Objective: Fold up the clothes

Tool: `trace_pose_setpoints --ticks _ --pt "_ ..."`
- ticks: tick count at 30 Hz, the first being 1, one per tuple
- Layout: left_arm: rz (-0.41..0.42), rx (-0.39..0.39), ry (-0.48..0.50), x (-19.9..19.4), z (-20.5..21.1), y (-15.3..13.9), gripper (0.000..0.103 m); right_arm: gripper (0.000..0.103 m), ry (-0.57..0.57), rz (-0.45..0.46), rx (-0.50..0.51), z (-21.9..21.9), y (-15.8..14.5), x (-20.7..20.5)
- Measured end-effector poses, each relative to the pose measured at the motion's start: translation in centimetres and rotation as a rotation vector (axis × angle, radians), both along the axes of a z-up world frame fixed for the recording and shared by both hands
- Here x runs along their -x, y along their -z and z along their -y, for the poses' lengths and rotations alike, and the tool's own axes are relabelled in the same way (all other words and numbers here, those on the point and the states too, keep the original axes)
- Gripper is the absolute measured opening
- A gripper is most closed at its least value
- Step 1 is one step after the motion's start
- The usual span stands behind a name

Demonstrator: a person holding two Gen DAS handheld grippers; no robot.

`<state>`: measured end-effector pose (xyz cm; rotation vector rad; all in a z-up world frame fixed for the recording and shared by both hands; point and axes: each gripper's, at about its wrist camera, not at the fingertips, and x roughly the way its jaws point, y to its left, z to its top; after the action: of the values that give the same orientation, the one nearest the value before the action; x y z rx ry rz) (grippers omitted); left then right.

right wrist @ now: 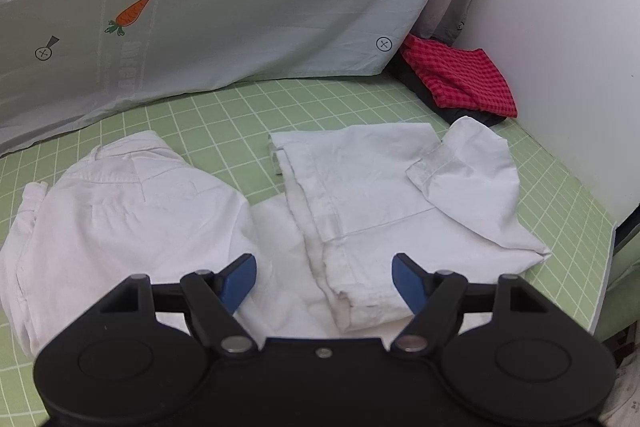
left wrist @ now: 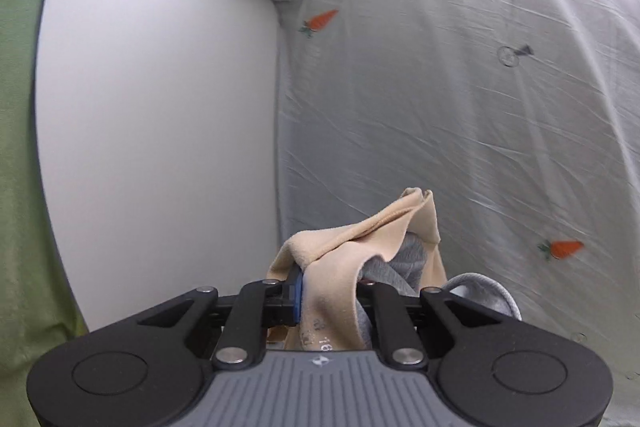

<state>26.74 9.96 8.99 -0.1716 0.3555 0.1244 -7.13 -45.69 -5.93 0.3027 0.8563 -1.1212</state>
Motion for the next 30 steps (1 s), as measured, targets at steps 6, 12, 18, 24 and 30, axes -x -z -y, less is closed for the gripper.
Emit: trace_pose_setpoints --ticks 6,12,18,24,30 --pt "-0.312 0.051 -0.098 -4.9 -4.5 7.5 0.033 0.078 -0.097 -0.052 -0.012 -3.0 0.2 -3.1" --pt "-0.121 -0.015 -0.035 0.3 -1.3 4.3 0.087 0.082 -0.152 -0.087 -0.018 -4.0 0.2 -4.7" --pt "-0.060 -0.144 0.232 4.2 7.2 3.1 0.098 0.086 -0.149 -0.044 -0.027 -3.6 0.3 -4.5" --pt "-0.287 -0.096 0.509 6.7 17.5 10.1 0.098 0.089 -0.150 0.005 -0.041 -2.4 0.4 -2.3" --pt "-0.545 -0.139 0.634 8.9 23.7 18.4 0.098 0.089 -0.106 0.002 -0.124 -0.4 1.7 -0.6"
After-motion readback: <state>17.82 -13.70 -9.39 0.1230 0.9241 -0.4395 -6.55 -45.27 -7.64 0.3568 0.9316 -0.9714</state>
